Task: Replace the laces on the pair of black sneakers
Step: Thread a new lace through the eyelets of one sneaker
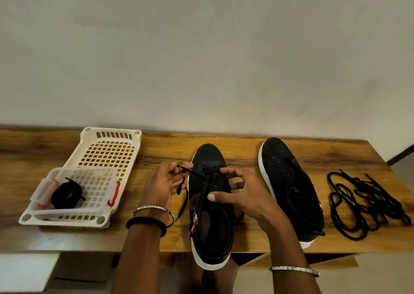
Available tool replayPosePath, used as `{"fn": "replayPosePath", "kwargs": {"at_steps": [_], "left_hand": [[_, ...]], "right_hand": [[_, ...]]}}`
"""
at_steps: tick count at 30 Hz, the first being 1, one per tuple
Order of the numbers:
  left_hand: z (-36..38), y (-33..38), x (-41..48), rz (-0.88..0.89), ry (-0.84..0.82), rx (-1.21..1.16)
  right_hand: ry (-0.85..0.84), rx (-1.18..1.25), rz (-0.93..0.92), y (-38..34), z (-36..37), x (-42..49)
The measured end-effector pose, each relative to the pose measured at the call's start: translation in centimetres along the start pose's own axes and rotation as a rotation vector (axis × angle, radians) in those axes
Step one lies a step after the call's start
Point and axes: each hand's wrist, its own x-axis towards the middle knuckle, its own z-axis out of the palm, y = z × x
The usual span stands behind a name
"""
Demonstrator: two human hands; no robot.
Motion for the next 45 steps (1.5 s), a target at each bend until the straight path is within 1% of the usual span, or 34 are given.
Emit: {"fn": "replayPosePath", "kwargs": {"at_steps": [1,3,4,7,9,13,17,20,22,26,30,33,35,39,40,43,45], "left_hand": [[0.0,0.1,0.0,-0.022,-0.008,-0.081],[0.0,-0.1,0.1,-0.049,0.011,-0.131],[0.0,-0.4,0.2,-0.046,0.029,-0.095],[0.0,-1.3,0.3,0.073,0.055,0.265],[0.0,-1.9,0.5,0.125,0.052,0.407],[0.1,-2.5,0.7,0.153,0.018,0.505],[0.5,-2.7,0.5,0.255,0.002,0.581],[1.0,-2.7,0.2,0.319,-0.005,0.680],[1.3,-2.6,-0.1,0.360,-0.002,0.749],[1.6,-2.3,-0.4,0.388,-0.010,0.787],[2.1,-2.2,-0.7,0.395,-0.025,0.804],[2.2,-2.2,-0.8,0.394,-0.018,0.818],[2.2,-2.2,-0.8,0.379,-0.008,0.810],[2.0,-2.2,-0.7,0.375,0.016,0.814],[1.9,-2.3,-0.7,0.383,0.017,0.823],[1.7,-2.5,-0.5,0.389,0.003,0.868],[1.6,-2.5,-0.4,0.393,-0.015,0.940]], "right_hand": [[-0.001,-0.019,-0.004,-0.1,0.1,0.0],[-0.002,-0.035,-0.006,-0.2,0.2,0.1],[-0.004,-0.041,-0.005,-0.2,0.2,0.1],[-0.004,-0.061,0.006,-0.4,0.2,-0.1],[0.003,-0.054,0.024,-0.5,0.3,0.0],[0.023,-0.043,0.028,-0.8,0.5,-0.1],[0.041,-0.031,0.045,-0.6,0.6,-0.1],[0.114,-0.013,0.056,-0.5,0.4,0.0],[0.151,-0.082,0.043,-0.4,0.1,0.0],[0.184,-0.225,0.028,-0.8,0.2,0.1],[0.184,-0.522,-0.002,-1.1,0.7,0.3],[0.175,-0.629,-0.030,-0.9,1.3,0.5],[0.162,-0.586,-0.031,-0.7,1.3,0.5],[0.119,-0.329,0.023,-0.2,0.5,0.3],[0.109,-0.303,0.046,-0.2,0.5,0.3],[0.132,-0.317,0.085,-0.2,0.7,0.4],[0.112,-0.346,0.093,-0.3,0.9,0.5]]}}
